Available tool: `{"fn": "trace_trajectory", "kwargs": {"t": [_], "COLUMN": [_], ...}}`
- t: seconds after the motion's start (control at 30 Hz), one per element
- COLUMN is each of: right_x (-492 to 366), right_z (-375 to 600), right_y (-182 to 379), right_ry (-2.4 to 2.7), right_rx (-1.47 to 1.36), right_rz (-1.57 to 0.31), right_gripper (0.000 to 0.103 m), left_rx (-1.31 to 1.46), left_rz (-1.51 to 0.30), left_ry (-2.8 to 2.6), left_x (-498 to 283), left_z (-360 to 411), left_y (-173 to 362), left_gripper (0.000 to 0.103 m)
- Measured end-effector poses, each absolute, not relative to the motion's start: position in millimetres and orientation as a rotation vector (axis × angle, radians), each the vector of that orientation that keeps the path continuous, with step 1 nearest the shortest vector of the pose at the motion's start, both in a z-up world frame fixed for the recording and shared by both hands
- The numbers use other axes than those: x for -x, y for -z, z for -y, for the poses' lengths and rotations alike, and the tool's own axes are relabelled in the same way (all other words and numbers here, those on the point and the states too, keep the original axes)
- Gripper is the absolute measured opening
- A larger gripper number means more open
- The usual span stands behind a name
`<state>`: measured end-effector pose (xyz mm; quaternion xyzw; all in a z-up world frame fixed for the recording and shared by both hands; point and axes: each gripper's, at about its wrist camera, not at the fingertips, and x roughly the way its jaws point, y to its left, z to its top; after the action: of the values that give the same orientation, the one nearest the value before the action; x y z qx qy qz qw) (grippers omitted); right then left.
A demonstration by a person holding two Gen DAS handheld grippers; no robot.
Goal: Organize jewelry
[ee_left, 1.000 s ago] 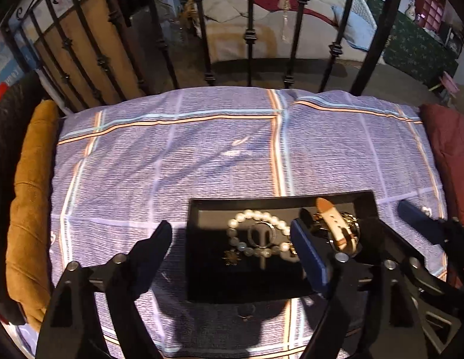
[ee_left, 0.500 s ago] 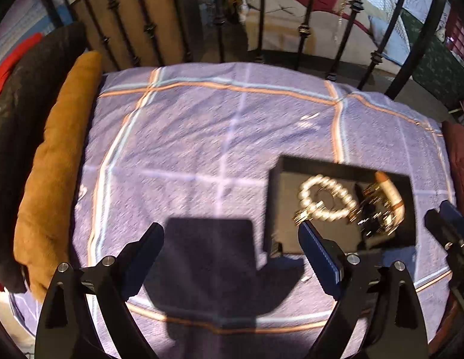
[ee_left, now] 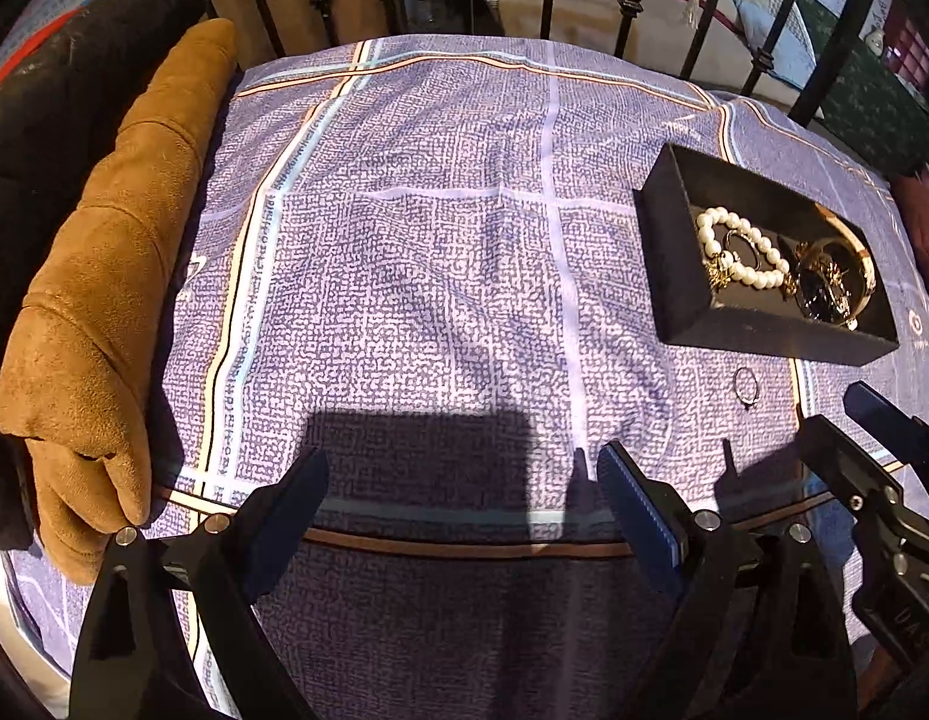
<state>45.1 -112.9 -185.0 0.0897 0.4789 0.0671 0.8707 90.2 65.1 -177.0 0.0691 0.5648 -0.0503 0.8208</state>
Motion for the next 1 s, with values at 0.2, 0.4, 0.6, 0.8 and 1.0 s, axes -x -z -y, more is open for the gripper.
{"fn": "trace_trajectory", "kwargs": {"t": [0.2, 0.4, 0.6, 0.8, 1.0], "right_x": [-50.6, -56.7, -66.7, -72.4, -72.8], "right_z": [101.0, 95.7, 92.1, 86.8, 84.4], "right_y": [200.5, 213.4, 216.1, 219.6, 218.6], "right_ry": [-0.078, -0.013, 0.04, 0.075, 0.072], "right_rx": [-0.197, -0.228, -0.236, -0.22, -0.22], "right_rz": [-1.024, -1.047, -1.04, -1.034, -1.03], "right_gripper": [0.05, 0.041, 0.041, 0.041, 0.028], "left_rx": [-0.151, -0.166, -0.16, -0.191, -0.211], "left_rz": [-1.207, -1.199, -1.202, -1.194, -1.197], "left_ry": [0.142, 0.175, 0.211, 0.24, 0.239], "left_x": [-96.5, -104.8, -114.7, -117.2, -117.9], "left_z": [-72.7, -80.1, -87.6, -85.5, -82.7], "left_y": [184.0, 184.8, 189.9, 195.6, 198.6], "left_gripper": [0.089, 0.089, 0.089, 0.093, 0.092]}}
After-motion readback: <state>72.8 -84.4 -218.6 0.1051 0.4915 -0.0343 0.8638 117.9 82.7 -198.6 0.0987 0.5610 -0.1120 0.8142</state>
